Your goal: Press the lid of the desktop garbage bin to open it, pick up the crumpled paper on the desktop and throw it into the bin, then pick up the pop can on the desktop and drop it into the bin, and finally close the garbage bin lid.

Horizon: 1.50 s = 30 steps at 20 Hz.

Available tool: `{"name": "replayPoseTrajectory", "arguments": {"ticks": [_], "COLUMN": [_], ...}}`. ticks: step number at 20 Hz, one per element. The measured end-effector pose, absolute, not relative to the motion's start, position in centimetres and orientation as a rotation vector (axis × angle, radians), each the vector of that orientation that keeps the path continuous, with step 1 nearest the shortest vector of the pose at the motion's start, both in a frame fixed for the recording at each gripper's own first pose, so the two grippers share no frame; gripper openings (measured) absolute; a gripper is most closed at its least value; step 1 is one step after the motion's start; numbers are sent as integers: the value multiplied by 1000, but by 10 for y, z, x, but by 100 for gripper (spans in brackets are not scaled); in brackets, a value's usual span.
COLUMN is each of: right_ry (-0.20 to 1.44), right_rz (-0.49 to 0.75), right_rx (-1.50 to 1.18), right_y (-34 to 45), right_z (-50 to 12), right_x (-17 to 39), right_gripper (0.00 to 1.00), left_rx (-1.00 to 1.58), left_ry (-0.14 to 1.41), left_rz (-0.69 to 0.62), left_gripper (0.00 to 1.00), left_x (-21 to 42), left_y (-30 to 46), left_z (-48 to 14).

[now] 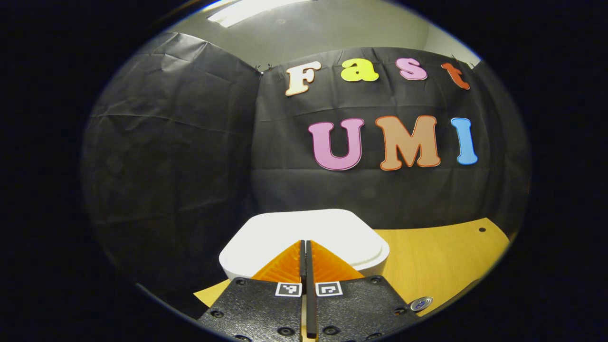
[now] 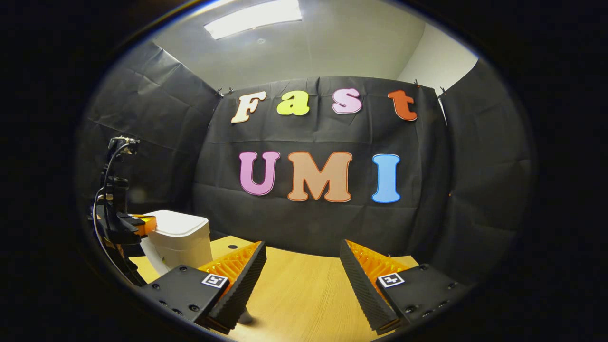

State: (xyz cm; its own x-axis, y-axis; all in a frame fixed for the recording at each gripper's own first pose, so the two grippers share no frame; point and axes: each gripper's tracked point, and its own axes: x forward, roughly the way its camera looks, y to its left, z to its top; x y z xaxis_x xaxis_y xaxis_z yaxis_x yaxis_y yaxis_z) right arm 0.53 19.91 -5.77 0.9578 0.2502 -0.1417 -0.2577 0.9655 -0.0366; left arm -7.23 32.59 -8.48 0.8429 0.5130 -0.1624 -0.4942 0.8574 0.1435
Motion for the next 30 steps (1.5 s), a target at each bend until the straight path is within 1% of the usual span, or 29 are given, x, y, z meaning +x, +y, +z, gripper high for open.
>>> {"name": "replayPoseTrajectory", "arguments": {"ticks": [1,7,12,14,15,18,21,22,24,26,27,28,30], "right_ry": [146,172,142,130,125,113,118,120,121,135,143,153,181], "right_rz": [260,259,273,278,275,256,250,248,252,265,273,278,293], "right_rx": [-53,-37,-27,-30,-32,-23,0,4,14,25,31,36,42], "right_y": [199,194,194,191,187,173,160,156,150,147,146,143,141], "right_z": [-59,-63,-52,-49,-47,-45,-45,-45,-46,-49,-52,-56,-65], "right_x": [5,5,2,-2,-3,-4,-6,-6,-5,-4,-4,-3,-2], "right_gripper": [98,98,98,98,98,98,98,98,98,98,98,98,98], "left_rx": [93,11,36,52,59,68,71,61,44,49,44,34,27], "left_ry": [217,184,145,161,160,131,54,40,11,-29,-43,-49,-63], "left_rz": [536,536,538,547,554,544,516,492,436,394,358,326,289], "left_gripper": [0,0,0,0,2,3,8,8,19,35,47,48,67], "left_x": [-72,-73,-71,-71,-70,-64,-60,-58,-59,-61,-62,-62,-67], "left_y": [327,328,329,328,327,320,305,295,269,249,234,219,200], "left_z": [-91,-94,-84,-82,-79,-58,-25,-19,-5,8,12,14,19]}}
